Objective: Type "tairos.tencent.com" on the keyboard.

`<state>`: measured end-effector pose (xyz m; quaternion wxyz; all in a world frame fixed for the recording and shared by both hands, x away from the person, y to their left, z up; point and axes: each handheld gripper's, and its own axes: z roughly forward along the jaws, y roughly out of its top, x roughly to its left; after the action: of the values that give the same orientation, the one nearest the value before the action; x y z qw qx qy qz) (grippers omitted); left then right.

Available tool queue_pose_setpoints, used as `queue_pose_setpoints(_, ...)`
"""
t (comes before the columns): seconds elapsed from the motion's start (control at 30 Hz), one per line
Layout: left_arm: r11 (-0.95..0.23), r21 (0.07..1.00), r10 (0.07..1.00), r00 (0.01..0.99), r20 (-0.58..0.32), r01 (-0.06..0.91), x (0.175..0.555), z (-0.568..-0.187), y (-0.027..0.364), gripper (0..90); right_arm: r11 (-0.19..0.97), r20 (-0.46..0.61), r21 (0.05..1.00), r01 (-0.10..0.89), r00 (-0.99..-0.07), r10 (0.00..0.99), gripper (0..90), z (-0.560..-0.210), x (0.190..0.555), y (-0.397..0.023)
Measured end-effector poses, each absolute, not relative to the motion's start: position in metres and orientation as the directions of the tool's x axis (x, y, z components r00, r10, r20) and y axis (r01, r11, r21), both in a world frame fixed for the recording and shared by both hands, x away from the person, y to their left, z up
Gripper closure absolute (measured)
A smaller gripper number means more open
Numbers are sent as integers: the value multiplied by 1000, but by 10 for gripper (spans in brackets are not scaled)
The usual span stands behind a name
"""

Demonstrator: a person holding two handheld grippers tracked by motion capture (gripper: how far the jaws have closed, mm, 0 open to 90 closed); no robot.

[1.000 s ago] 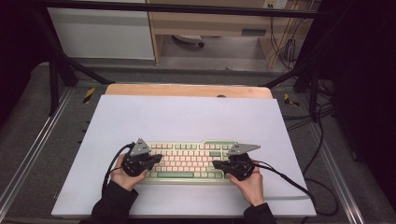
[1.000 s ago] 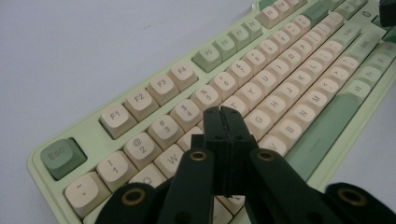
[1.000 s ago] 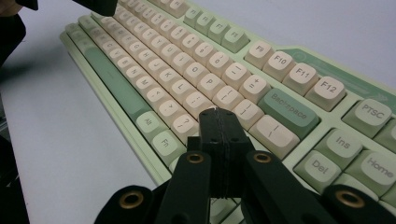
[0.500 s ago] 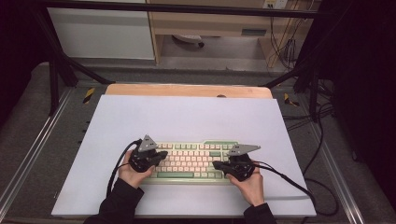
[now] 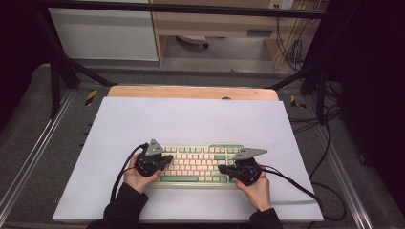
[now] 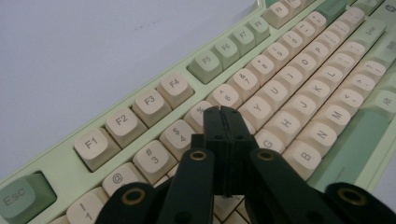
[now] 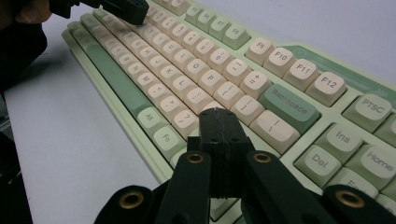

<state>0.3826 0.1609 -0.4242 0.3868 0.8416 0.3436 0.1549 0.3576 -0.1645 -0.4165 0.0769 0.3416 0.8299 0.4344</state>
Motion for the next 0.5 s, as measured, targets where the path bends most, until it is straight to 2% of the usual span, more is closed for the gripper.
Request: queue_pose_setpoints(0.5,-471,751,695,719,-8,463,382,-428,161,898,388,167,777,497,-755,634,900,-416,358,-165)
